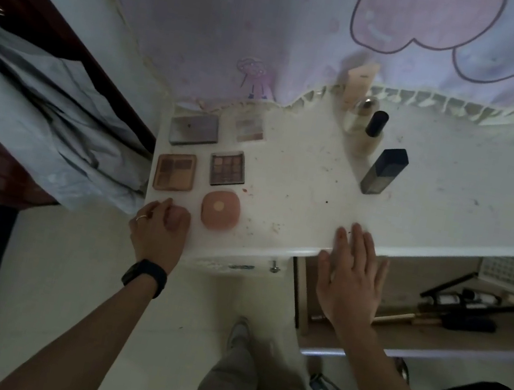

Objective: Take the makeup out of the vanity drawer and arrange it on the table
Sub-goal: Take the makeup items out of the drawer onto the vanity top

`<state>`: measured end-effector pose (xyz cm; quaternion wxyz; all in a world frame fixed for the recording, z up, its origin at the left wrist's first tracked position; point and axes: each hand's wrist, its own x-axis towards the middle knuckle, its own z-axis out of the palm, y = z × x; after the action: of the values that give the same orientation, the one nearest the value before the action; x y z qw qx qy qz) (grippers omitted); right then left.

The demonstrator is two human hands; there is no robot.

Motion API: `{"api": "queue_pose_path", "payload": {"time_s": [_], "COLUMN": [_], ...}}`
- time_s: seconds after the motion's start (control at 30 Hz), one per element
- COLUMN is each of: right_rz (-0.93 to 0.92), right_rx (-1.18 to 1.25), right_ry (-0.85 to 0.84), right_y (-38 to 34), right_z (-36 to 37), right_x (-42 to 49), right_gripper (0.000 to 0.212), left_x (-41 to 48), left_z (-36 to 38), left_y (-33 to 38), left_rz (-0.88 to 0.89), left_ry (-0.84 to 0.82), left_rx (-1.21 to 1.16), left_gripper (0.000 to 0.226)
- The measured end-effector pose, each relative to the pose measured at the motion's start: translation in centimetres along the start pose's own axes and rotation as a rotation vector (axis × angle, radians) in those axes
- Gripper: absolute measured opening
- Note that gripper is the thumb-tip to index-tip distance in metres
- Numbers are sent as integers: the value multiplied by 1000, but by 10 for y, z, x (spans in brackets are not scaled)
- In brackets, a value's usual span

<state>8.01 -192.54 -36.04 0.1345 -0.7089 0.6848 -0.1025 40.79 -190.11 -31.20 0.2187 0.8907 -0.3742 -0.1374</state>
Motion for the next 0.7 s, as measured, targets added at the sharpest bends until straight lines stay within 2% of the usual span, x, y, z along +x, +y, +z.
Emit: {"api": "queue_pose_path", "payload": {"time_s": [0.07, 0.13, 0.2, 0.27, 0.37, 0.53, 0.6, 0.7], "right_rz": [-17, -57, -77, -70, 0, 222, 313, 390], "right_rx": [60, 159, 266, 329, 242, -38, -122, -143], "right_ry": [-27, -56, -26, 45, 37, -157, -245, -317], "right_y": [-2, 0, 10, 27, 70, 141, 165, 195], "right_z": [-8, -18, -30, -42, -55, -74, -80, -90], "right_x": [0, -1, -7, -17, -37, -62, -64, -54], "right_gripper": [58, 56, 47, 34, 24, 24, 26, 26], "left_x": [-6, -20, -44, -76, -128, -203, -215, -214], "left_z": [-1, 0, 8, 21, 46, 102, 129, 172], "left_y": [4, 13, 28, 46, 87, 149, 164, 181], "left_rz": [-11, 23, 143, 284, 485, 783, 806, 670], "left_ry": [29, 131, 170, 104, -112, -484, -667, -978], "left_rx": [-53, -80, -115, -180, -281, -266, -126, 139], "left_gripper": [55, 53, 53, 55, 46, 35, 36, 44]}}
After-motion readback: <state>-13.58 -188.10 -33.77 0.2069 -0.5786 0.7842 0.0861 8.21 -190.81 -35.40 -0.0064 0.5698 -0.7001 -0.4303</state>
